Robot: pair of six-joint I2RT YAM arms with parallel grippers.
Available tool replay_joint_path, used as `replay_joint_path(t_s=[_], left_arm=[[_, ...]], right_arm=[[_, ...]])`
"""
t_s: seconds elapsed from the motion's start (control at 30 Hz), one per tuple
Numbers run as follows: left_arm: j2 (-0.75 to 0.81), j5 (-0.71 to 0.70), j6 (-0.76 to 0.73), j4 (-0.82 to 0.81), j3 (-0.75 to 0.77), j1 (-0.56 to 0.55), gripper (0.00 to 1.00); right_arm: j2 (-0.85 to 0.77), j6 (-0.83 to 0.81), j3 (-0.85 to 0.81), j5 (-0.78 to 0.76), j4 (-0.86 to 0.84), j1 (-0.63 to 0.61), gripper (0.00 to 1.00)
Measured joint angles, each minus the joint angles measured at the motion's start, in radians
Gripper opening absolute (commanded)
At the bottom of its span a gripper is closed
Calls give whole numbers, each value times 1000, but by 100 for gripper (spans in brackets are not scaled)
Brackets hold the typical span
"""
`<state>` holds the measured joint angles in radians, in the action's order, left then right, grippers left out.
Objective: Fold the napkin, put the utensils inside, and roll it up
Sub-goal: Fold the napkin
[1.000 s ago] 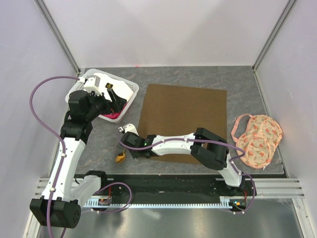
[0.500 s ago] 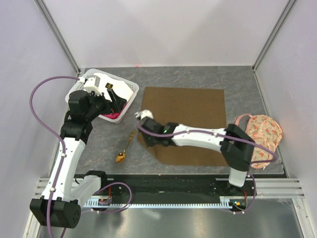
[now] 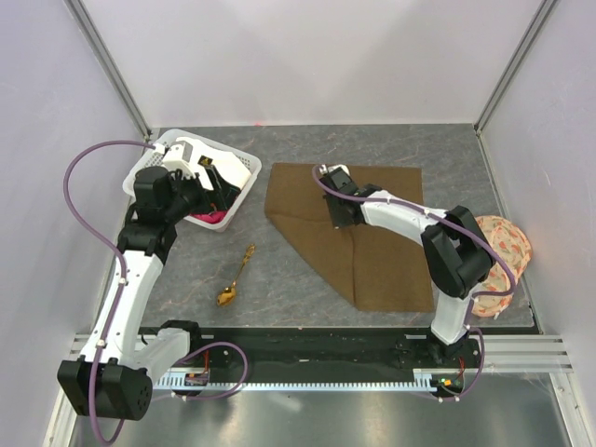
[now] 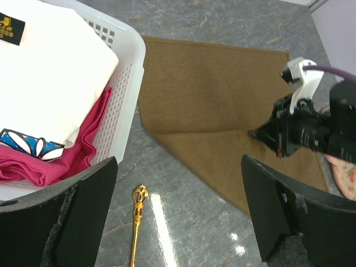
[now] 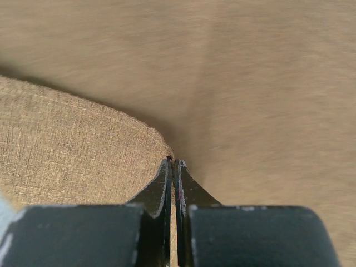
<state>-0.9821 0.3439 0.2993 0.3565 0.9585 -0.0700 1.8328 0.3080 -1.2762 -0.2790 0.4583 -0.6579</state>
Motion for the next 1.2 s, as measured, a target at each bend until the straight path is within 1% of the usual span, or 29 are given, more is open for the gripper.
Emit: replay_joint_path(t_s=[0.1,0.4,0.57,0.8,1.2], left_arm=[[-26,1,0,1,0,0,99],[-61,3,0,1,0,0,99],[-73,3,0,2,0,0,99],[-80,3,0,2,0,0,99],[-95,2,0,3,0,0,99]], right_arm=[[45,-52,-50,-11,27,87,0],[149,-148,-248,-11,55,256,0],[222,-184,-317,-11,66,345,0],[282,-212,-382,-6,91,409,0],[355,-235,-515,-3,105,482,0]])
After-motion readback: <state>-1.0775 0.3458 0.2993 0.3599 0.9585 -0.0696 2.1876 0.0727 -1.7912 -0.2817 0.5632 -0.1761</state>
